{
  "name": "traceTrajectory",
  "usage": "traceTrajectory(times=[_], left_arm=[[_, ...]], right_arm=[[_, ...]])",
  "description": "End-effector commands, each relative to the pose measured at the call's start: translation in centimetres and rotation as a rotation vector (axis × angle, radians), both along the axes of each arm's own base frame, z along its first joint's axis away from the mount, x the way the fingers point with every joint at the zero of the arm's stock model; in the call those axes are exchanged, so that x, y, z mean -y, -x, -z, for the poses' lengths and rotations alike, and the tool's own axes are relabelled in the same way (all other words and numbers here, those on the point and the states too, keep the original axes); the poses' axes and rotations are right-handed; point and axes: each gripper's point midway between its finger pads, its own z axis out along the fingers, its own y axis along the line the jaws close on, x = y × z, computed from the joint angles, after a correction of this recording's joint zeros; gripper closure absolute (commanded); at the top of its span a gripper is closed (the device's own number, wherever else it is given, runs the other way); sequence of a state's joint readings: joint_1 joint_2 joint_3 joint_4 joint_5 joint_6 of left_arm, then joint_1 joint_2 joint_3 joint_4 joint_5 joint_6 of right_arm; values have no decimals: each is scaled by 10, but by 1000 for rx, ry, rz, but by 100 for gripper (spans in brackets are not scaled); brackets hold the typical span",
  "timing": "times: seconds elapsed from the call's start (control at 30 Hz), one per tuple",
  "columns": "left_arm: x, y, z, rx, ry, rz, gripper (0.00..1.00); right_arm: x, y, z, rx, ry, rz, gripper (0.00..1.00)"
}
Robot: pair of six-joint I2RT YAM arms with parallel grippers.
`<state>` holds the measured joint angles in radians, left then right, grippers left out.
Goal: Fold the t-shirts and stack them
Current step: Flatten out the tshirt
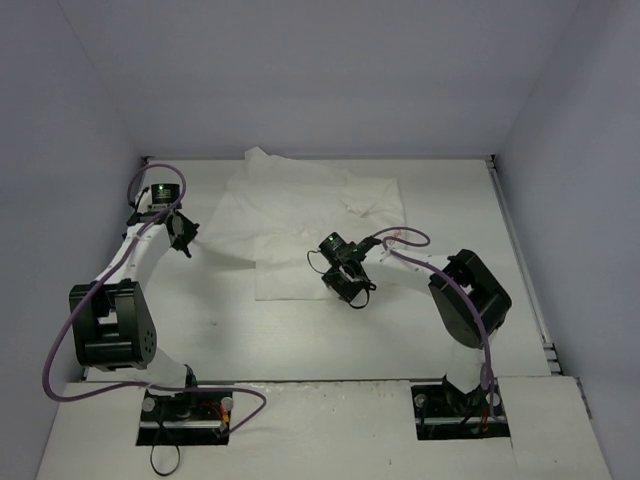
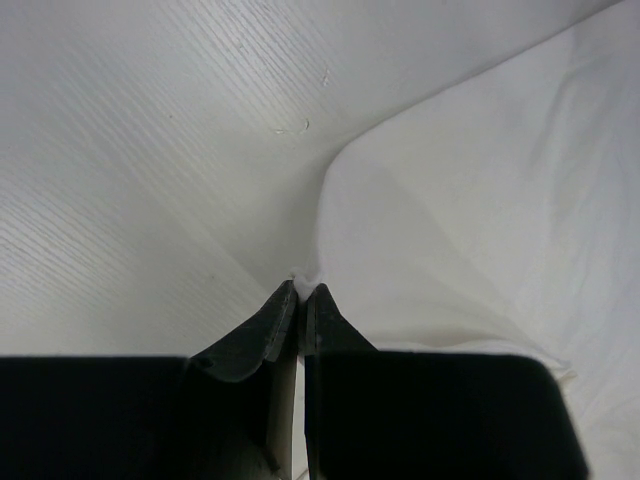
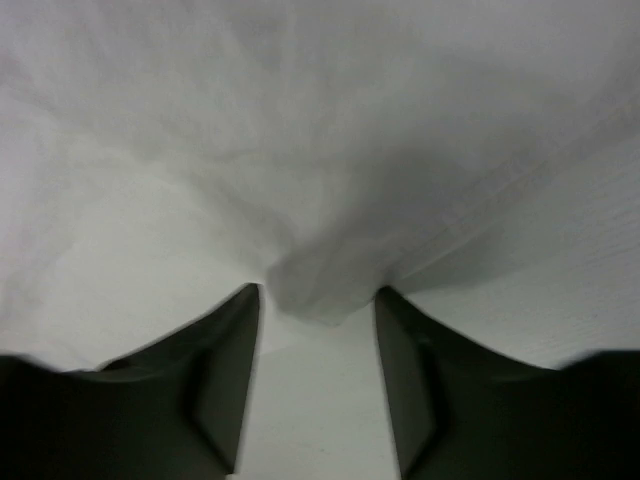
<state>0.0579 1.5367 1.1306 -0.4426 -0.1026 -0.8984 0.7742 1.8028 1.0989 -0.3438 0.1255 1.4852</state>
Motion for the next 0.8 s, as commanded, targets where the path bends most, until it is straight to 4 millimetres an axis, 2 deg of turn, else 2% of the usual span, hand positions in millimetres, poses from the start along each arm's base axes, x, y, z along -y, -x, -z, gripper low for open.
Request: traceTrajectory(times=[0.0, 0.13, 0.17, 0.23, 0.3, 0.37, 0.4, 0.47, 0.57, 0.73, 0.77], left_arm=[[-5, -7, -30, 101, -42, -4, 100], [-6, -7, -33, 107, -52, -1, 100], [-7, -7, -34, 109, -54, -1, 100], [-8, -7, -36, 111, -63, 2, 100], [-10, -7, -35, 107, -76, 1, 100], [-11, -7, -34, 104, -82, 0, 100], [-11, -6, -33, 101, -82, 1, 100], [-11, -6, -29, 93, -85, 7, 100], [-10, -3, -23, 80, -87, 13, 100], [-15, 0, -24, 68, -114, 16, 100], [-16, 1, -25, 67, -120, 19, 100]], right_arm=[[34, 27, 26, -133, 196, -48, 69], [70, 32, 23, -167, 303, -65, 97], [80, 30, 18, -155, 320, -71, 100], [109, 18, 9, -134, 377, -105, 100], [141, 16, 10, -179, 412, -156, 100], [159, 14, 6, -185, 466, -259, 100], [165, 11, 4, -179, 485, -254, 100], [176, 10, -1, -179, 540, -381, 100], [187, 11, -6, -178, 589, -466, 100], [221, 14, -23, -139, 538, -405, 100], [238, 13, -30, -131, 515, -344, 100]])
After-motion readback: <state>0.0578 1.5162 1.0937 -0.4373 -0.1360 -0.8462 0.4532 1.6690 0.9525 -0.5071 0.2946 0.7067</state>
